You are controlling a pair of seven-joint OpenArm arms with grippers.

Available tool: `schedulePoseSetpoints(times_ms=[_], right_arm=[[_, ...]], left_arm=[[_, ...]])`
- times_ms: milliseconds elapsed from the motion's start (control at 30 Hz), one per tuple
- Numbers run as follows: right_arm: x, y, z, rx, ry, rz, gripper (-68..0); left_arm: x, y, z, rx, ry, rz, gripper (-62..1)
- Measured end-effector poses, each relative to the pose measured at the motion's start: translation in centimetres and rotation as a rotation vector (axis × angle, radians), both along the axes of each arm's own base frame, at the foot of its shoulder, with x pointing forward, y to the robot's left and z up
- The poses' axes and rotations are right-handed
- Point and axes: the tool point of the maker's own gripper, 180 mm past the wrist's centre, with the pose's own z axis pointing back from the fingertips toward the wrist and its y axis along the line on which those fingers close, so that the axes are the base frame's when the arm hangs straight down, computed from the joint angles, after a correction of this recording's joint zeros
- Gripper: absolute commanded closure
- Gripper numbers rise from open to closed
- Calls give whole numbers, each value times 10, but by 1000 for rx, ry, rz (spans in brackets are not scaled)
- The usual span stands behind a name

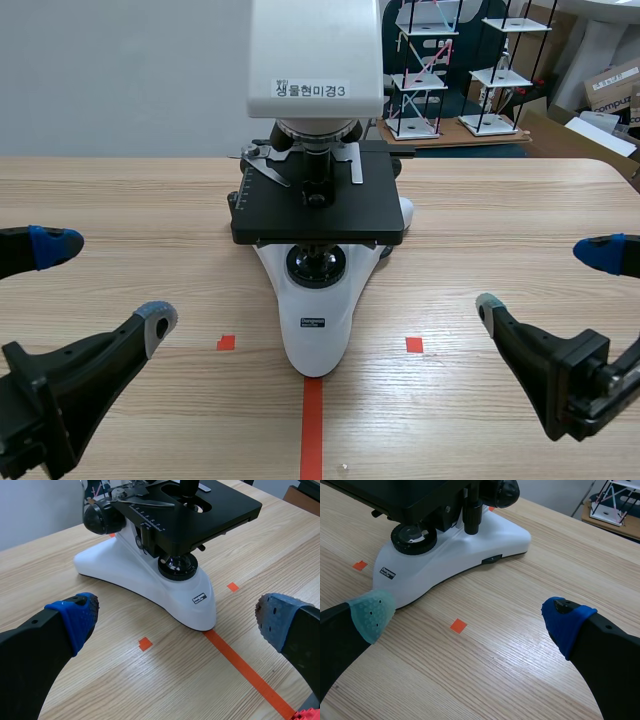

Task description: Point at the stage knob

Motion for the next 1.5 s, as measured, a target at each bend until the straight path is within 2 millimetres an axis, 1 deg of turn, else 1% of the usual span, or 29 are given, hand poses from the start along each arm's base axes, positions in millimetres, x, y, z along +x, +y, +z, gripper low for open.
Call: schedulePoseSetpoints(times_ms=[1033, 1067, 1100, 1133, 1167, 1200, 1300, 1333, 1367, 1433, 1500], right_arm=[[1, -1, 2, 3, -11, -5, -648], [2, -1, 4, 7, -23, -10, -633], [3, -2, 5, 7, -29, -16, -603], [5, -4, 6, 3, -34, -26, -557], [6, -6, 5, -12, -37, -34, -494], [8, -7, 6, -26, -43, -36, -412], [16, -8, 9, -62, -66, -30, -87], [18, -8, 9, -70, -64, -33, -15], [21, -10, 7, -84, -50, -39, -7], [27, -21, 2, -125, -24, -91, -7], [34, -29, 3, -177, -37, -118, -7]], left_arm=[[0, 0, 1, -3, -3, 0, -623], [0, 0, 1, -3, -3, 0, -623], [0, 0, 1, -3, -3, 0, -623], [0, 0, 1, -3, -4, 0, -623], [0, 0, 1, -3, -4, 0, -623], [0, 0, 1, -3, -4, 0, -623], [0, 0, 1, -3, -4, 0, -623], [0, 0, 1, -3, -4, 0, -623], [0, 0, 1, -3, -4, 0, -623], [0, 0, 1, -3, -4, 0, -623], [0, 0, 1, -3, -4, 0, -623]])
